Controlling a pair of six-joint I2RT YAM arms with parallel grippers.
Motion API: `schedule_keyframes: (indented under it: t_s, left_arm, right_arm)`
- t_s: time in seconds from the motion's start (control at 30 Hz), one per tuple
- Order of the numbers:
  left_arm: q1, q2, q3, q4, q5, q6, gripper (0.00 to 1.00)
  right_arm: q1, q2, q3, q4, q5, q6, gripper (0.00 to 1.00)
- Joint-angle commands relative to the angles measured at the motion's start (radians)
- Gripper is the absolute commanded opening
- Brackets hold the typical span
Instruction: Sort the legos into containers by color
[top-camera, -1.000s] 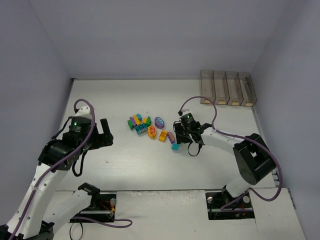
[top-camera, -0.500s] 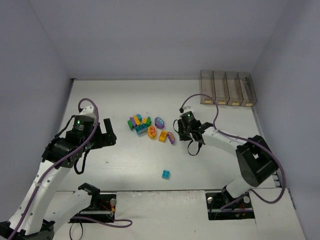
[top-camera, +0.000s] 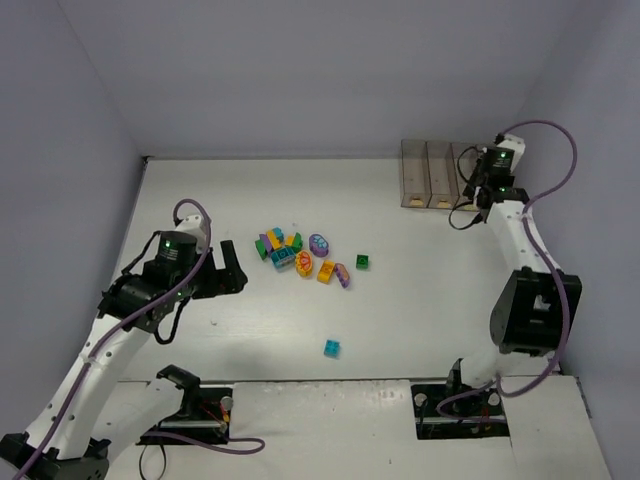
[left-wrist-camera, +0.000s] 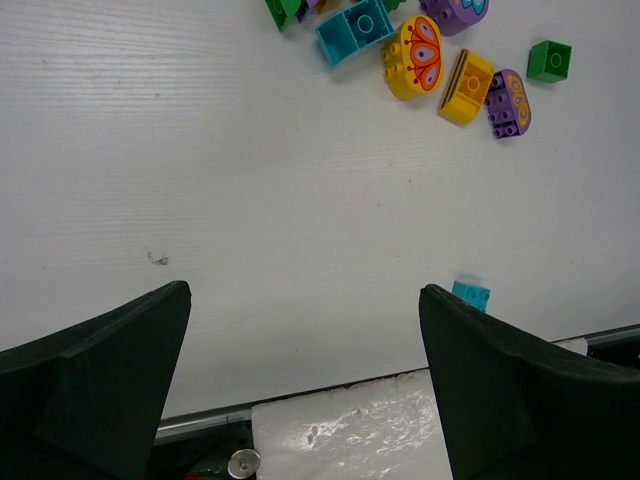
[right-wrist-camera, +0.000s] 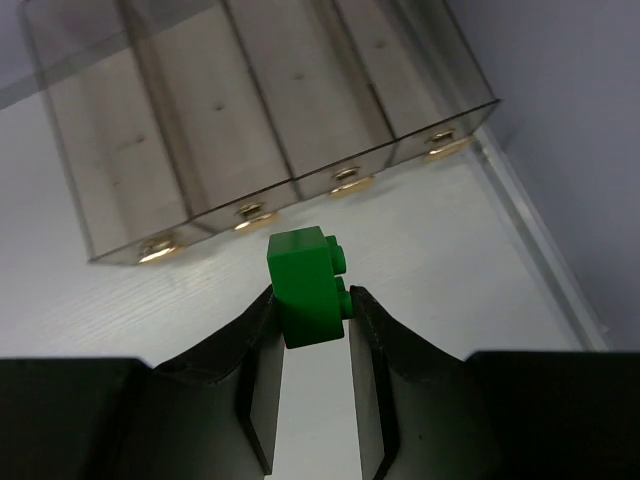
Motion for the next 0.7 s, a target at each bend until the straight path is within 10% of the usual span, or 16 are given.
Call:
schedule_keyframes:
  t_s: [0.0, 0.67]
  left_arm:
    - [0.005, 0.015, 0.02, 0.082, 0.017, 0.022, 0.9]
    - [0.003, 0.203, -0.017, 0.289, 0.017, 0.019, 0.9]
  right_arm:
    - [-0.104, 0.144, 0.114, 0.005, -0.014, -0.024, 0.0]
    - [-0.232, 0.698, 0.684, 0.121, -0.045, -0.145, 0.0]
